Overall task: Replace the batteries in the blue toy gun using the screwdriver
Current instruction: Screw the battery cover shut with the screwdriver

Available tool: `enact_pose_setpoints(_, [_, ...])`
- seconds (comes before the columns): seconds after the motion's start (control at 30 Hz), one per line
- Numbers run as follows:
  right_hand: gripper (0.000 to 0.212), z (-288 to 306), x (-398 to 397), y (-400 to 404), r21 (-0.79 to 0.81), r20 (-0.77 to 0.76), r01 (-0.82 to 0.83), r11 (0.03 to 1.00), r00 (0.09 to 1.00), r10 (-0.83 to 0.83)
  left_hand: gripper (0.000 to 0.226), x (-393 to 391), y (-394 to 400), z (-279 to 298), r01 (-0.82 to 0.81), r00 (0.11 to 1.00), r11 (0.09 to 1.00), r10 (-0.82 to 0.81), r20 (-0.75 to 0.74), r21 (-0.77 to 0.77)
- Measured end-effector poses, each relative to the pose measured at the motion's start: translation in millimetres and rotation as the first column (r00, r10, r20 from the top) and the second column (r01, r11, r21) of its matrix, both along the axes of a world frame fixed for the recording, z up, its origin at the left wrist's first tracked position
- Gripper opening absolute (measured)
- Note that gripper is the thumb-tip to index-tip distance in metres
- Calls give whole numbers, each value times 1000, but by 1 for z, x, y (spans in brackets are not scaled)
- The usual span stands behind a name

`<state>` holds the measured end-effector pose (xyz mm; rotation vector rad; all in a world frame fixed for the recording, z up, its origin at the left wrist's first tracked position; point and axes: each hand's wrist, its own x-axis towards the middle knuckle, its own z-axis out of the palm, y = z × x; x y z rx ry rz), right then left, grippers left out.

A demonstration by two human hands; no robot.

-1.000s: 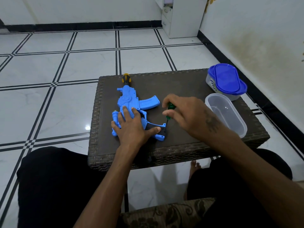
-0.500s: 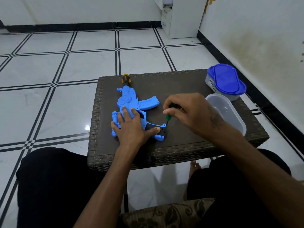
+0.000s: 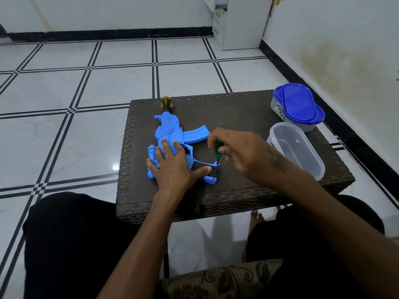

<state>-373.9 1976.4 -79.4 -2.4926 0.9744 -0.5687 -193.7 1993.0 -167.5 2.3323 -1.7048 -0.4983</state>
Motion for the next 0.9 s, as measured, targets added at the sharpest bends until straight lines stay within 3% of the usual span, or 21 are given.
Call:
enact_pose_setpoints(0.1, [6,0,-1,-4,-112,-16,97,989,995,-99,116,0,0,1,2,1000,1000,-2,-2,10])
enact_pose_setpoints(0.23, [27,-4,4,-1,-236,-88,215,948,967,-241,116,0,0,2,2,1000,1000,-2,-6,17])
enact_pose_setpoints(0.43, [23,-7,4,-1,-107,38,13,994,999,-9,116,0,1,1,0,1000,1000,0,-16,6])
enact_pose_setpoints(0.57, [24,-3,2,0,-60,109,15,998,994,-9,116,0,0,1,-2,1000,1000,2,-10,8])
enact_pose_setpoints(0.63, [16,-2,1,-3,-133,81,59,989,996,-49,117,0,0,1,0,1000,1000,0,-9,9])
enact_pose_setpoints(0.73, [29,-4,3,-2,-218,9,157,963,987,-159,117,0,-1,-1,-2,1000,1000,2,-5,9])
enact_pose_setpoints(0.9, [24,-5,-1,2,10,-18,3,1000,1000,-3,117,0,0,-1,-3,1000,1000,3,2,0])
